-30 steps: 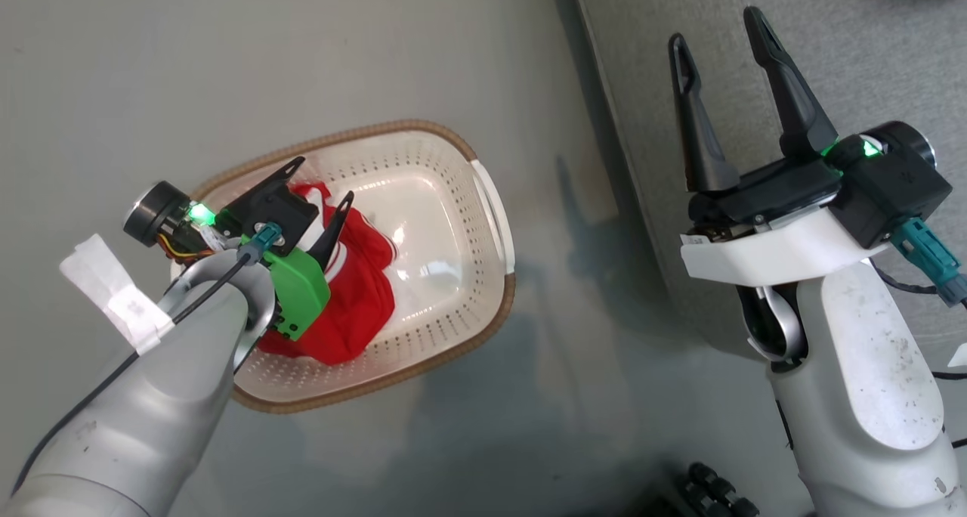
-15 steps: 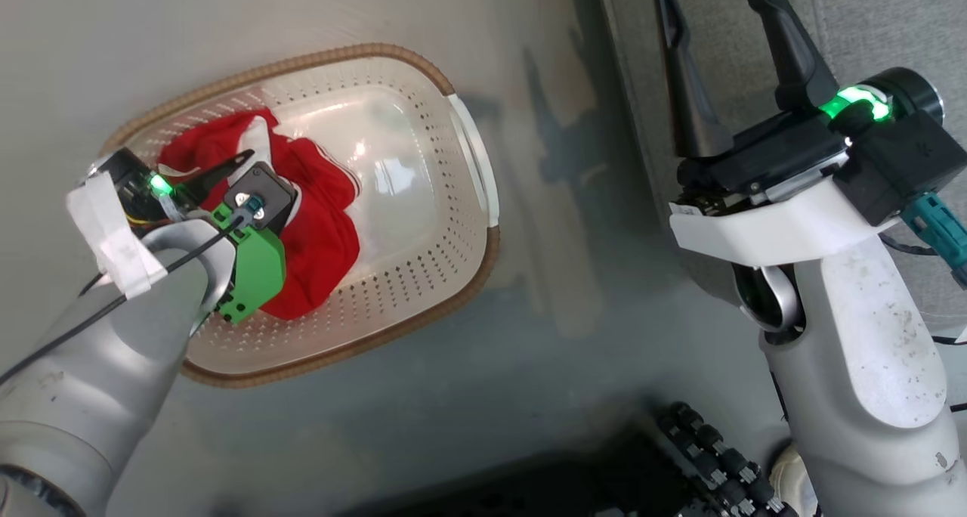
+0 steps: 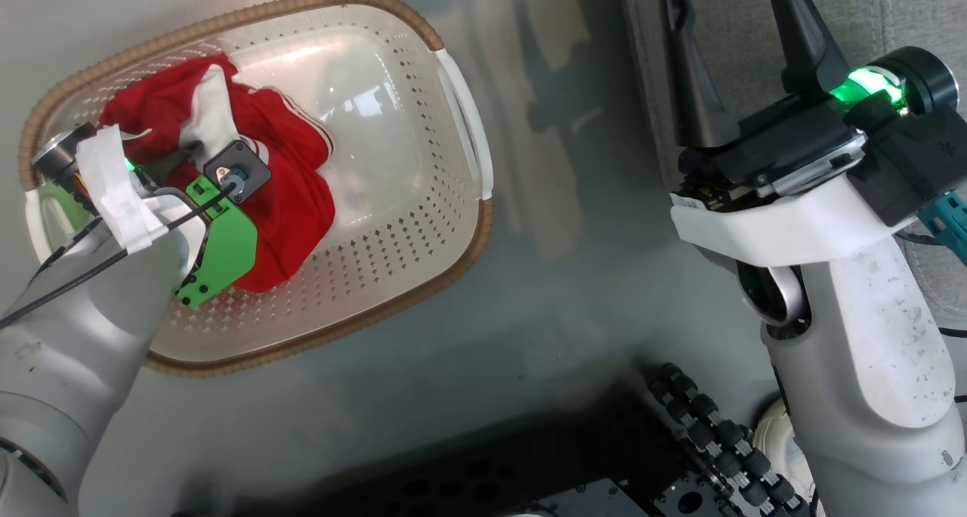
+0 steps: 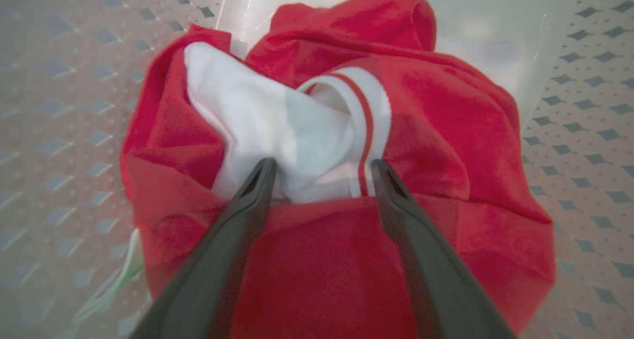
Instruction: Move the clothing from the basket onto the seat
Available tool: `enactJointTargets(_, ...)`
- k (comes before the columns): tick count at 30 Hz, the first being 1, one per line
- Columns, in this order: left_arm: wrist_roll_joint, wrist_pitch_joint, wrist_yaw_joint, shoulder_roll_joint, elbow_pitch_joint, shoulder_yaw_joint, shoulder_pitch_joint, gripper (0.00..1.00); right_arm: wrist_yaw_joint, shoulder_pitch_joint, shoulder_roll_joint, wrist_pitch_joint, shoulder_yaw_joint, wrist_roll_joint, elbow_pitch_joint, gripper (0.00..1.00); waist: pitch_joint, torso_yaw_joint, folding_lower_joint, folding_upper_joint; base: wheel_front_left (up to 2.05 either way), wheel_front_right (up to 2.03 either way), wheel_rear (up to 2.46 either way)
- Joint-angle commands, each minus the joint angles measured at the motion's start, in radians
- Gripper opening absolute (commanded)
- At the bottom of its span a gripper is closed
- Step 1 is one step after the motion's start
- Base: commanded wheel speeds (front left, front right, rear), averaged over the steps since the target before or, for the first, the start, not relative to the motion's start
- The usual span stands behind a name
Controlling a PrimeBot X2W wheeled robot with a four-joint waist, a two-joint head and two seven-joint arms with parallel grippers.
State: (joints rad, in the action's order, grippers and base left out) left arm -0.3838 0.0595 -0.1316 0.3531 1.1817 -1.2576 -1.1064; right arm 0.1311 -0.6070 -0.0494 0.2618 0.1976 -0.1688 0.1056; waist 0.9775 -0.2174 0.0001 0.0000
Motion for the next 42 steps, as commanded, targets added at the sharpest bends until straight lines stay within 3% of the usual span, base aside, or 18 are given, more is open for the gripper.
enactJointTargets(1,-0.012,-0.012,0.002,-0.002,0.007,-0.004,-0.015,1.0,-0.001,-0.011,-0.002,0.005,-0.002,0.001,0.009,1.0,0.025,-0.005,-0.0001,0.0,0.0,0.0,0.0)
enactJointTargets(13,-0.015,-0.061,0.002,-0.028,0.042,-0.021,-0.027,1.0,-0.001,0.004,-0.002,0.005,-0.008,0.005,0.041,1.0,0.077,-0.011,-0.0001,0.0,0.0,0.0,0.0)
enactJointTargets(14,-0.015,-0.068,0.002,-0.03,0.045,-0.021,-0.028,0.8,-0.001,0.005,-0.002,0.005,-0.009,0.006,0.042,1.0,0.079,-0.01,-0.0001,0.0,0.0,0.0,0.0)
enactJointTargets(16,-0.008,-0.069,0.002,-0.035,0.045,-0.022,-0.032,0.0,-0.001,0.006,-0.002,0.005,-0.01,0.007,0.045,1.0,0.082,-0.009,-0.0001,0.0,0.0,0.0,0.0)
enactJointTargets(28,-0.004,-0.03,0.002,-0.085,0.021,-0.024,-0.023,0.0,-0.001,0.006,-0.002,0.005,-0.031,0.021,0.018,1.0,0.023,0.025,-0.0001,0.0,0.0,0.0,0.0)
enactJointTargets(42,-0.02,0.133,0.002,-0.165,-0.034,-0.024,0.07,0.0,-0.001,0.068,-0.003,0.005,-0.059,0.049,-0.044,1.0,-0.189,0.111,-0.0001,0.0,0.0,0.0,0.0)
